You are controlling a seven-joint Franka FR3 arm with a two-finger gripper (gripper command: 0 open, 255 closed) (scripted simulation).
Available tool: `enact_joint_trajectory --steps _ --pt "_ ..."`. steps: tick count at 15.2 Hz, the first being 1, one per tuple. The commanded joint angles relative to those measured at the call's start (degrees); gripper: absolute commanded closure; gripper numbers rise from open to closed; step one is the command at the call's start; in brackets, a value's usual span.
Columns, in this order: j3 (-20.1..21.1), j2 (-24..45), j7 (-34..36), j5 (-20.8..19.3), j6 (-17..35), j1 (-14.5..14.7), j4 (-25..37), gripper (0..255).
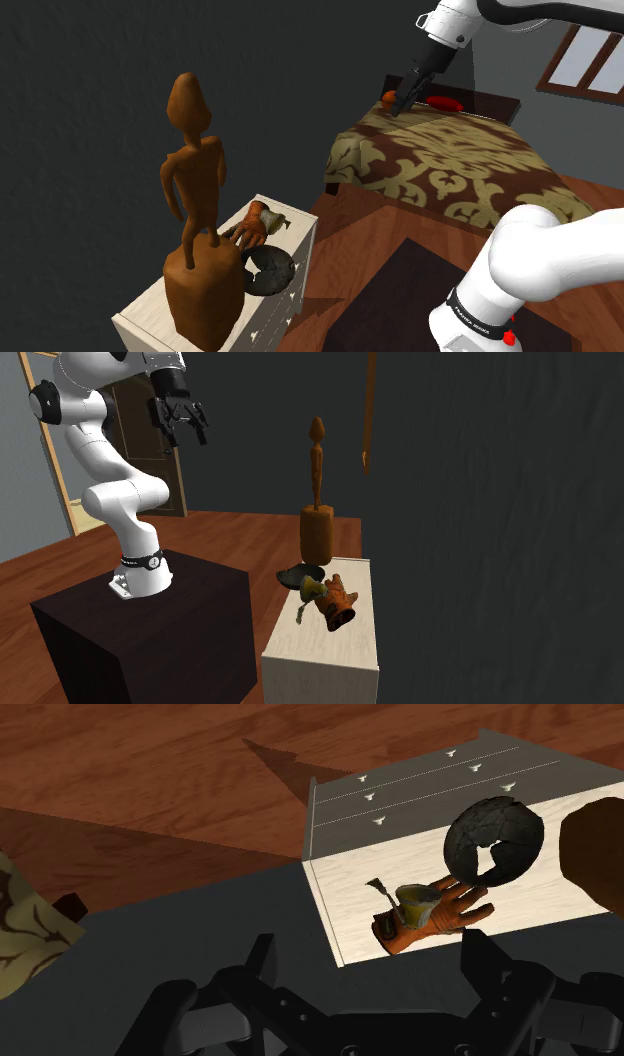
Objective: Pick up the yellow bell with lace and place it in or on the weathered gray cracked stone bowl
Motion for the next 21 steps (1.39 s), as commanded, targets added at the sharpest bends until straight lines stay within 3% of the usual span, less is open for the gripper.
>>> enact_joint_trajectory --steps 1,11,21 --pt "0.0 0.0 0.0 0.0 0.0 0.0 0.0 0" --pt "0.4 14.9 -0.6 3.1 14.9 2.6 -3.6 0" --pt "1.0 33.9 -2.6 7.2 27.3 5.6 -0.6 0"
